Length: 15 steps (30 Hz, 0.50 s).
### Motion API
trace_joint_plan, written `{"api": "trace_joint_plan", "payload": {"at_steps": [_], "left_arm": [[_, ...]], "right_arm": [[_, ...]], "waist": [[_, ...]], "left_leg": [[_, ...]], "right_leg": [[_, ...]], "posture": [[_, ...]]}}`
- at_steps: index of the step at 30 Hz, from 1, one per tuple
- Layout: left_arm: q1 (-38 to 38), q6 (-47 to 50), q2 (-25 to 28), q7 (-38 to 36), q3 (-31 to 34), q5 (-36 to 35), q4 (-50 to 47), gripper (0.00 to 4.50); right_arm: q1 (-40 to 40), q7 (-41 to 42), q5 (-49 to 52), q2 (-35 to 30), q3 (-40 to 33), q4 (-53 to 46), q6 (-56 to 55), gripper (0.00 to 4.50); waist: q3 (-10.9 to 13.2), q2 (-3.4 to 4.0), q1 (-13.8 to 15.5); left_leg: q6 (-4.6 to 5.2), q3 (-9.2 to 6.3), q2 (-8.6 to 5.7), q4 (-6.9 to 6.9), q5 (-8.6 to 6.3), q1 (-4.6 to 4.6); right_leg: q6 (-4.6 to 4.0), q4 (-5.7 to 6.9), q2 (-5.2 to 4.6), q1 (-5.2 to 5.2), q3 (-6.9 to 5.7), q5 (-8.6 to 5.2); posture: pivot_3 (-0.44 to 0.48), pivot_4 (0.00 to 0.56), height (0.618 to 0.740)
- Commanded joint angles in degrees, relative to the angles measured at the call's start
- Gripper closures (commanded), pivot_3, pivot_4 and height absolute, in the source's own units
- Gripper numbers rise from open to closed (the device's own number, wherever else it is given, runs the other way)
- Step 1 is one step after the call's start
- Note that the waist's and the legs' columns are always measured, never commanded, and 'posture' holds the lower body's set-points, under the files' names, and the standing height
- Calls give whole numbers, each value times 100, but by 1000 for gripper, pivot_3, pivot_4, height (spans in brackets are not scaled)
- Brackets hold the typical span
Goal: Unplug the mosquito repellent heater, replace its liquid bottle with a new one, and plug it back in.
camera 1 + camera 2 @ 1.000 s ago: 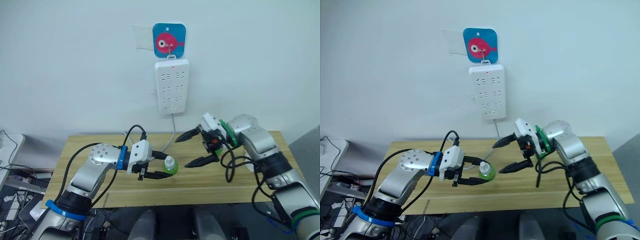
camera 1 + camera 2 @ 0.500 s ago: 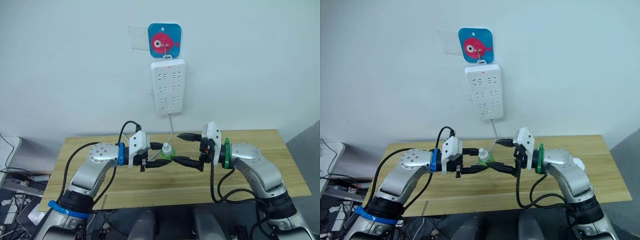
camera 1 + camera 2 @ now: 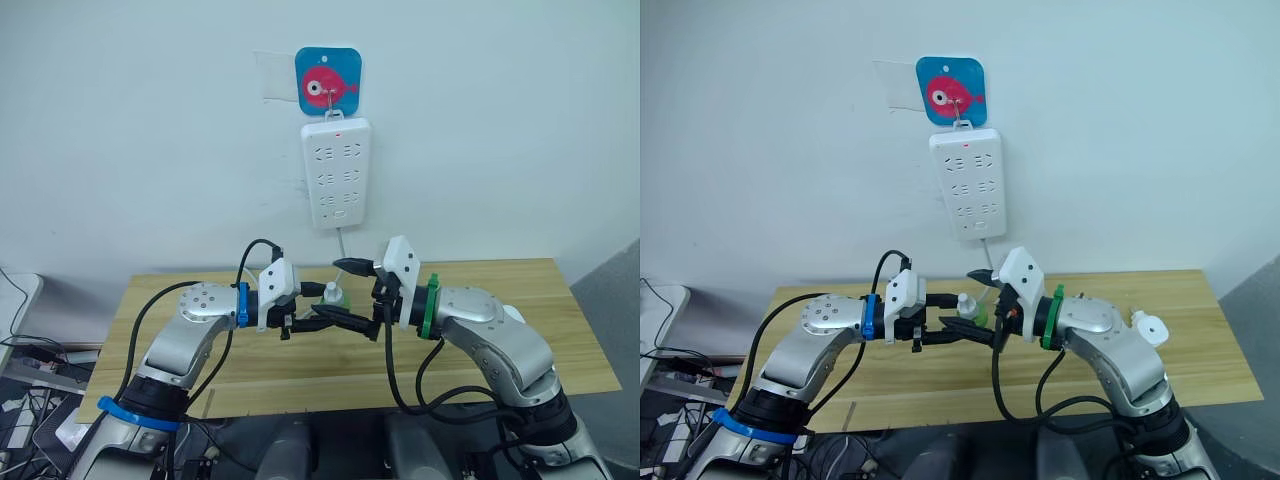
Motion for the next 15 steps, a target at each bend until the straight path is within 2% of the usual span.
{"api": "trace_joint_plan", "payload": {"at_steps": [1,3,6,10,15], "left_arm": [[-46,-80,-38,31,23,-9,-138,2295],[-40,-69,-50,34,26,-6,-152,2295],[-33,-43,-57,30,34,-14,-182,2295],[-22,-33,-61,31,36,-19,-210,2295],[-20,-2,-74,25,31,-31,-243,2295]], "right_arm": [[-94,-116,126,35,61,-290,115,33],[-94,-122,103,17,109,-277,138,33],[-39,-128,40,-53,210,-250,171,854],[53,-162,-26,-93,314,-227,108,2375],[107,15,-30,-294,216,-23,-95,2375]], "waist": [[0,0,0],[0,0,-1],[0,1,-1],[-1,0,0],[-2,-1,-1]], "left_leg": [[5,0,0,0,-3,0],[9,0,0,0,-5,1],[9,0,2,0,-5,2],[8,0,0,0,-4,1],[8,1,1,0,-4,2]], "right_leg": [[0,0,0,0,0,0],[0,2,0,1,0,0],[0,4,1,0,-2,0],[0,3,1,0,-1,0],[0,4,1,0,-1,0]], "posture": [[-41,167,740],[-36,165,740],[-32,164,740],[-31,163,740],[-31,163,740]]}}
